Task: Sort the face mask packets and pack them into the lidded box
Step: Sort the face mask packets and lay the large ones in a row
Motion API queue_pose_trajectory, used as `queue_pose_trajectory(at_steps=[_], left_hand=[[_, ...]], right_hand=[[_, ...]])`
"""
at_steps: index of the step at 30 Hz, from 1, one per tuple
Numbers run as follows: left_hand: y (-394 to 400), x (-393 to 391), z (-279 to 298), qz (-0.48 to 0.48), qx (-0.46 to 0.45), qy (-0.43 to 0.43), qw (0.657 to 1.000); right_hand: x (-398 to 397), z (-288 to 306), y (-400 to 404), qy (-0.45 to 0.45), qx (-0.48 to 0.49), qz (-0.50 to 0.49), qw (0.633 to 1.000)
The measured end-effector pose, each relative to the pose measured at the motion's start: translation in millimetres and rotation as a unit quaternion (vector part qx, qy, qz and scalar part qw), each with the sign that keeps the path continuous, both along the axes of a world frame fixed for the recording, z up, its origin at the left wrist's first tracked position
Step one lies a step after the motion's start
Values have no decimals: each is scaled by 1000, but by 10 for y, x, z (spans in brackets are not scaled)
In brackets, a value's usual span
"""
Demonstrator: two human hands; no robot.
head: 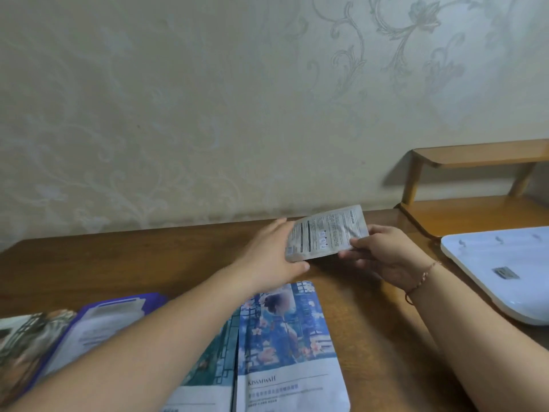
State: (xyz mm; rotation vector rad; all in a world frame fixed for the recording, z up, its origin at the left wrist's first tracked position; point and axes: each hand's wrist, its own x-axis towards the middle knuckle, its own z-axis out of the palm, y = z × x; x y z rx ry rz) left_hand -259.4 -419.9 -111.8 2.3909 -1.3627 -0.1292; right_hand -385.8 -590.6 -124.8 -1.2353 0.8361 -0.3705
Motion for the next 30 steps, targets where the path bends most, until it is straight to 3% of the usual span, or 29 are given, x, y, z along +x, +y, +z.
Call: queue_pose_trajectory(at_steps=[2,4,9,13,15,17,19,20,22,24,25,27,30], left_hand=[[88,-176,-21,-29,53,-172,983],[178,-345,-21,-37,67,-262,962],[445,-649,-28,-34,56,-345,936],[692,-746,5,-84,4,-342,936],[817,-793,50,-92,-65,-343,932],[989,-950,194,-79,-89,-261,958],[1207,-1058,306,2,-148,-69,987],[1340,-1122,379,42,-165,56,984],[1600,-1255,511,41,-199,332,921],[1860,-1397,613,31,-220,528,820],[1974,-1468,637,32,-221,574,788],[2141,-1582,609,34,-226,602,765],[2345,-1643,463,36,-246,592,766]], right_hand=[[-202,23,168,-33,33,6,999],[-413,54,350,-66,77,15,995],[-870,186,817,-127,152,62,978],[-1144,268,1107,-131,119,87,980],[-1262,291,1205,-134,86,101,982],[-1378,324,1299,-154,48,87,983],[-1469,344,1380,-169,-45,33,984],[-1510,367,1437,-164,-111,14,980],[-1572,439,1592,-149,-200,41,968],[-1586,509,1760,-166,-192,119,960],[-1587,537,1840,-182,-180,152,955],[-1592,619,2020,-194,-184,175,948],[-1574,612,2217,-177,-171,165,955]])
